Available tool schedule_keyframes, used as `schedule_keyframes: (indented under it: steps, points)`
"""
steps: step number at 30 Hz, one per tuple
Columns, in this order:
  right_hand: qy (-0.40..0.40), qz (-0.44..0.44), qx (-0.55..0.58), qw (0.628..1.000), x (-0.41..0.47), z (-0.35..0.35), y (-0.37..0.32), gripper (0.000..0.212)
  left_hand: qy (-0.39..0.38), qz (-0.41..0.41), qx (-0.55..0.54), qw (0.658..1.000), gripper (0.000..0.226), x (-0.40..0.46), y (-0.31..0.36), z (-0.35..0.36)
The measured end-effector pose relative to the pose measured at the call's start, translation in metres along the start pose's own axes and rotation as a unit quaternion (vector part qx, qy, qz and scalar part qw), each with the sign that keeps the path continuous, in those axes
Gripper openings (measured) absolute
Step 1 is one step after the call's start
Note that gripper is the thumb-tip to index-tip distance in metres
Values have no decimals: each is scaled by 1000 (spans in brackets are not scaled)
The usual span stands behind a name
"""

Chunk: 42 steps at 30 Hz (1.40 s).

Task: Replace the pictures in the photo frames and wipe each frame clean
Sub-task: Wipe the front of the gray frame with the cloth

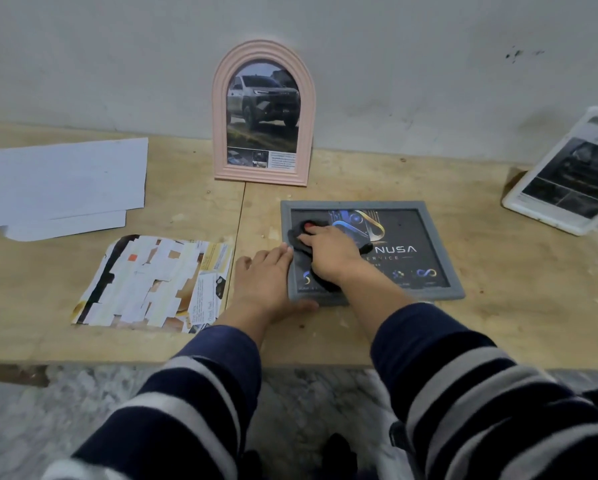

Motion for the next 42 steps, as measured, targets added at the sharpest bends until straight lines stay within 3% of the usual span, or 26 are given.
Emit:
schedule_keyframes:
  steps: [4,12,18,23,27,32,42]
  points:
    - [-18,-18,-19,999,-22,2,-8,45,-5,4,12,1000,111,-2,3,-3]
    - [-14,-17,-7,1000,-63,12,-11,50,-17,4,45,999,105,-3,11,-9]
    - [-2,71,-6,997,-64,-14,21,34,-42,-14,68,997,105,-1,17,-10]
    - [82,149,139,975,-50,-51,65,43,-48,-19,70,996,107,0,20,-10]
    - [81,105,161,978,-12,-51,56,54,-51,-34,79,995,105,4,23,-13]
    - [-58,65,29,996,11,3,46,66,-75,-57,64,994,102,6,25,-13]
    - [-12,-31,-15,999,-36,16,34,52,-100,-75,114,986,102,6,27,-19]
Point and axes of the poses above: each hand's wrist, its own x-axis towards the middle knuckle, its own z-axis out of the palm, y = z × x, the point moved 7 cm from there along x, towards the middle knuckle, and after that the axes turned 4 degrees about -z, right-handed, at the moved point
